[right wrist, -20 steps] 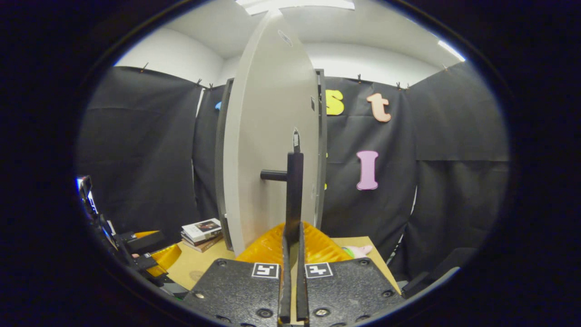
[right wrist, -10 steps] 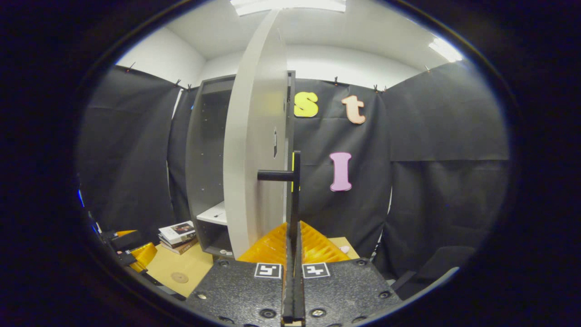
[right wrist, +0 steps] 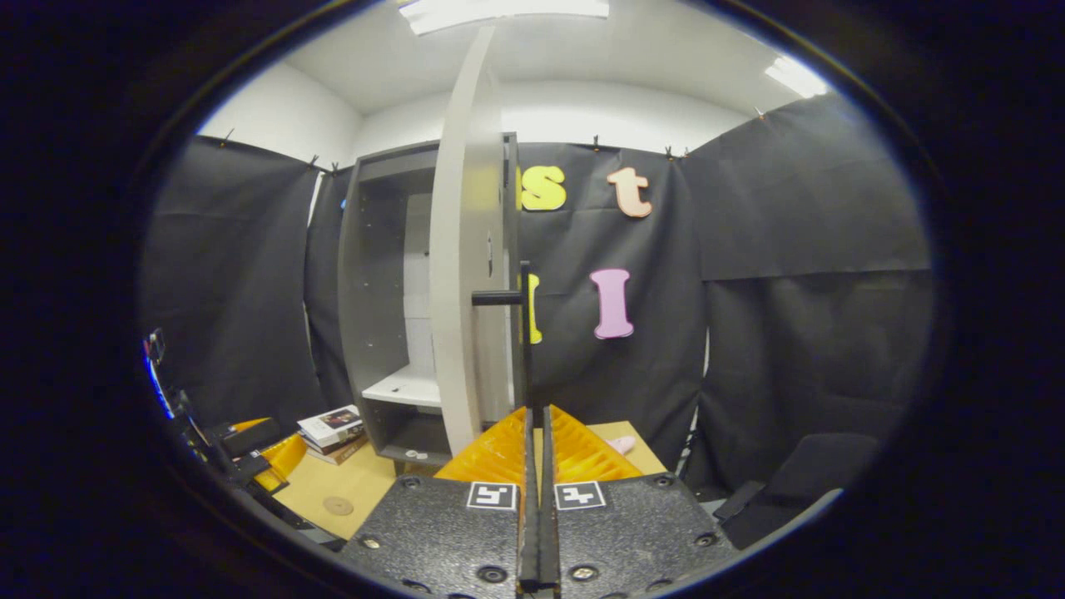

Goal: Open the cabinet door with the right hand, grasp the bottle in the cabinet with the left hand and place it on the coaster, then close the cabinet door with the right hand.

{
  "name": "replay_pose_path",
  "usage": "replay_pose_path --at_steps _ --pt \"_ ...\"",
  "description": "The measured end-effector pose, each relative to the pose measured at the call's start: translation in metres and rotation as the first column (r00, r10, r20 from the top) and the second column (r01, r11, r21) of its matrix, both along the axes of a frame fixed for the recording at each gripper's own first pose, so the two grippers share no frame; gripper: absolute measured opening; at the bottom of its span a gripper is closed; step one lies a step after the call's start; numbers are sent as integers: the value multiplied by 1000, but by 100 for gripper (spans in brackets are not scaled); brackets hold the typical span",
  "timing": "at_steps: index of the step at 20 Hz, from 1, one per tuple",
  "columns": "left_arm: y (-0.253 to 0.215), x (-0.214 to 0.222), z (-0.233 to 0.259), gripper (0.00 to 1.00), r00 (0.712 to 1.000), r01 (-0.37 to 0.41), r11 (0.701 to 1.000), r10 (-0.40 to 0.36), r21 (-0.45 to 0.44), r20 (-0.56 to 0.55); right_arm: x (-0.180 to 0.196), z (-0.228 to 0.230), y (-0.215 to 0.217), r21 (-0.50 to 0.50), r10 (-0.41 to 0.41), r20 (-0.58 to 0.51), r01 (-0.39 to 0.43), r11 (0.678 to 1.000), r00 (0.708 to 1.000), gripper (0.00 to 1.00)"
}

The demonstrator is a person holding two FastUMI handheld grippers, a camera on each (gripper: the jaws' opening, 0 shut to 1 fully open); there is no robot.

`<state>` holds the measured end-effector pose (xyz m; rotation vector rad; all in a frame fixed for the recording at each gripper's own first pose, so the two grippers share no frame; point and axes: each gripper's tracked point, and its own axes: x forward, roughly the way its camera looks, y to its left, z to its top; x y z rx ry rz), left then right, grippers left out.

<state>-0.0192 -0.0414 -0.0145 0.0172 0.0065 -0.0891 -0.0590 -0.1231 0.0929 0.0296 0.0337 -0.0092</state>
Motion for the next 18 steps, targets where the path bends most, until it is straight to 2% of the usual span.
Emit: replay_pose_path --at_steps 1,3,6,9,13,15,16,17,18 --pt "-2 0 -1 95 1000 1 1000 -1 -3 -4 -10 3 -2 -2 -12 4 12 1000 1000 2" --pt "-4 1 -2 95 1000 4 1000 -5 -8 -10 -31 11 14 17 17 19 -17 1000 1000 2" --pt "-4 3 1 95 1000 2 1000 -2 -5 -7 -43 8 63 44 135 45 -137 990 990 4" --pt "-2 8 6 95 1000 6 1000 -6 -2 -4 -27 -27 104 -31 186 42 -185 982 982 4" --pt "2 24 17 95 1000 9 999 -9 38 24 -3 -54 144 -78 221 54 -217 973 974 6" --pt "1 32 23 95 999 15 998 -17 56 41 9 -62 152 -61 231 52 -227 972 972 22" --pt "4 41 24 95 999 14 998 -17 63 48 14 -66 156 -44 235 53 -232 972 971 45" --pt "5 49 26 95 998 13 997 -17 71 56 18 -69 155 -32 229 49 -228 973 972 52" --pt "3 56 29 95 998 18 997 -23 78 64 21 -72 154 -23 217 52 -216 976 975 67"
